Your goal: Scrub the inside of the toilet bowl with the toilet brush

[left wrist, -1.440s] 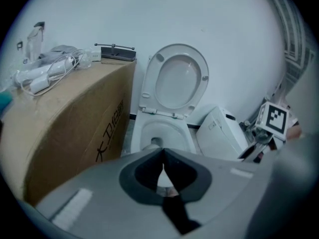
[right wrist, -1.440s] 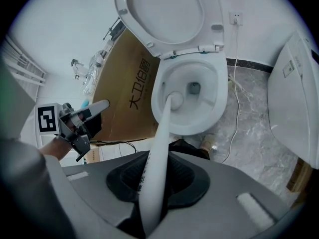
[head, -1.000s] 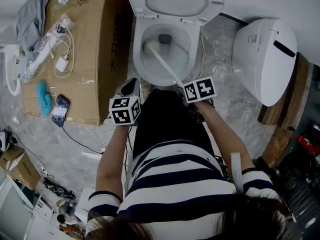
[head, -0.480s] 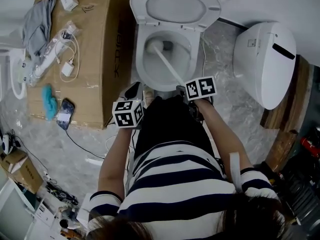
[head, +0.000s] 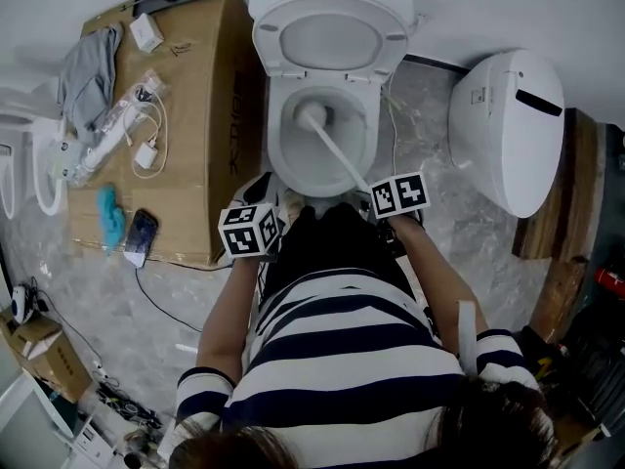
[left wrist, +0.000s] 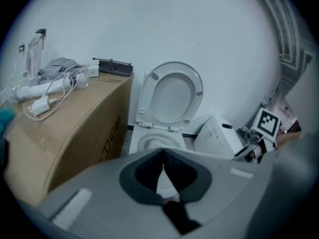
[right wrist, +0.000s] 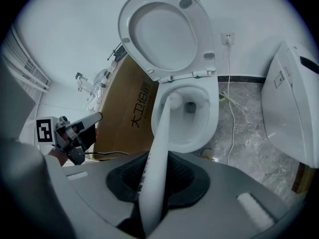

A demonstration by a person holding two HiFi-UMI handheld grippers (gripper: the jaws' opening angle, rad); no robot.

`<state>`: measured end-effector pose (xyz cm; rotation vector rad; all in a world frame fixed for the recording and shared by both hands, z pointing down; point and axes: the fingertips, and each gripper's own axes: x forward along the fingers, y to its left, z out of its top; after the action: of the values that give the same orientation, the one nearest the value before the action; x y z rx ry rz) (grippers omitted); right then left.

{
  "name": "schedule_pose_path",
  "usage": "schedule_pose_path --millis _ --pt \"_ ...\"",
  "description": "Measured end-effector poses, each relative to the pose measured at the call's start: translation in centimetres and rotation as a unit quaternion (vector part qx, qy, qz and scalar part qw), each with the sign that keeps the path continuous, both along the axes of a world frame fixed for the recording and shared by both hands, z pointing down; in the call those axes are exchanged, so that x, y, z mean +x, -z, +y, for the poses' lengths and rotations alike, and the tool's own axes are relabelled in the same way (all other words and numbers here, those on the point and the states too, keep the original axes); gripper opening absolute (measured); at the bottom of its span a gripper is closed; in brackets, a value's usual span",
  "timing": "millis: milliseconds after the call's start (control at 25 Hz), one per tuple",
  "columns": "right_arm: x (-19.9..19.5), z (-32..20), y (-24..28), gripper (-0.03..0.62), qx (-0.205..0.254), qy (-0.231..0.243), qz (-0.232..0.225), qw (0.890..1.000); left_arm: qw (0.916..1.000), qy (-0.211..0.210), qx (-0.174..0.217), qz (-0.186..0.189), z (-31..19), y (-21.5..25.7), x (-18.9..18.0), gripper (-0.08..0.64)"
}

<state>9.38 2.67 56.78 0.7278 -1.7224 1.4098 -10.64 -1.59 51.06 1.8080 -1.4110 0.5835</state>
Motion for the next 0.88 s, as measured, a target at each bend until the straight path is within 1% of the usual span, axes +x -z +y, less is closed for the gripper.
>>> schedule_pose_path --millis 280,560,880 --pt "1.5 1.1 2.0 0.083 0.013 0.0 0.01 1.0 0.9997 -0.017 0.013 0.008 0.3 2.1 0.6 0.0" --pt "2.3 1.9 3.7 0.083 0.032 0.004 0.012 0.999 0.9994 -0.014 0.015 0.027 0.4 3.7 0.1 0.0" --pt "2.6 2.8 4.8 0.083 0.05 0.022 0.019 0.998 0.9993 -0.015 0.014 0.032 0.6 4.4 0.2 0.0"
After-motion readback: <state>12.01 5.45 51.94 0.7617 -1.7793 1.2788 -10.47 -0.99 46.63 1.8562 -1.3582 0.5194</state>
